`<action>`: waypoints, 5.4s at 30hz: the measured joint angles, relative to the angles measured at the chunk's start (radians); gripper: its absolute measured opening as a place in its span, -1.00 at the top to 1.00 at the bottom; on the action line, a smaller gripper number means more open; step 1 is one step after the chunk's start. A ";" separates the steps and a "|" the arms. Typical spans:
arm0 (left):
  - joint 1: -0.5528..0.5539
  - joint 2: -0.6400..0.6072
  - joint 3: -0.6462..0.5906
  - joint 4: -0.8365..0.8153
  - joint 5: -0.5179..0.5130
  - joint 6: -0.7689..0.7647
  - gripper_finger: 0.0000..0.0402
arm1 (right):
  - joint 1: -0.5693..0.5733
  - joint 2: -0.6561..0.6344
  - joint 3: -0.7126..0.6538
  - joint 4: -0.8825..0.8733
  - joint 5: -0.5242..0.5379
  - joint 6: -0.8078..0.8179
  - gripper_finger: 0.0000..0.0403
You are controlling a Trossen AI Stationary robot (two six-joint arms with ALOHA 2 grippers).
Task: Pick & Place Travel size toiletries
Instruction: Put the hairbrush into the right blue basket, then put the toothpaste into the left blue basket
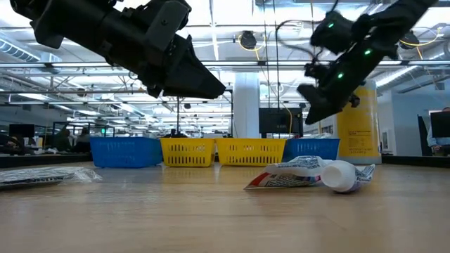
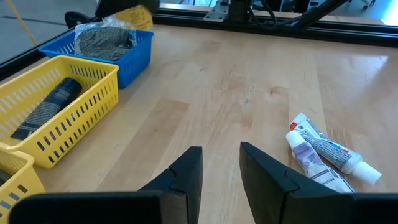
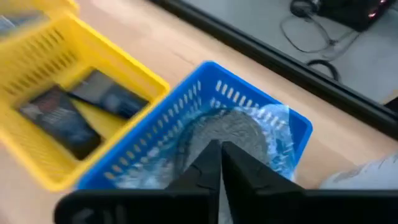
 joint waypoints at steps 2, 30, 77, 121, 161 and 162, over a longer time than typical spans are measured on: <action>0.002 0.000 0.000 0.000 0.000 0.000 0.47 | -0.024 0.070 0.032 -0.016 0.028 -0.015 0.98; -0.012 0.000 0.000 -0.002 0.000 0.012 0.47 | 0.186 -0.051 0.040 0.014 -0.061 -0.235 0.98; 0.096 0.478 0.240 0.223 0.557 -0.030 0.04 | 0.549 0.048 -0.588 1.225 -0.104 -0.362 0.98; 0.593 -0.285 0.033 -1.208 0.085 -0.585 0.66 | 0.549 0.048 -0.589 1.226 -0.100 -0.361 0.98; -0.120 -0.225 0.067 -0.609 -0.131 -0.209 0.02 | 0.549 0.077 -0.521 1.179 -0.405 -0.368 0.98; -0.118 -0.193 0.067 -0.563 -0.133 -0.177 0.03 | 0.549 0.093 -0.499 1.176 -0.428 -0.381 0.97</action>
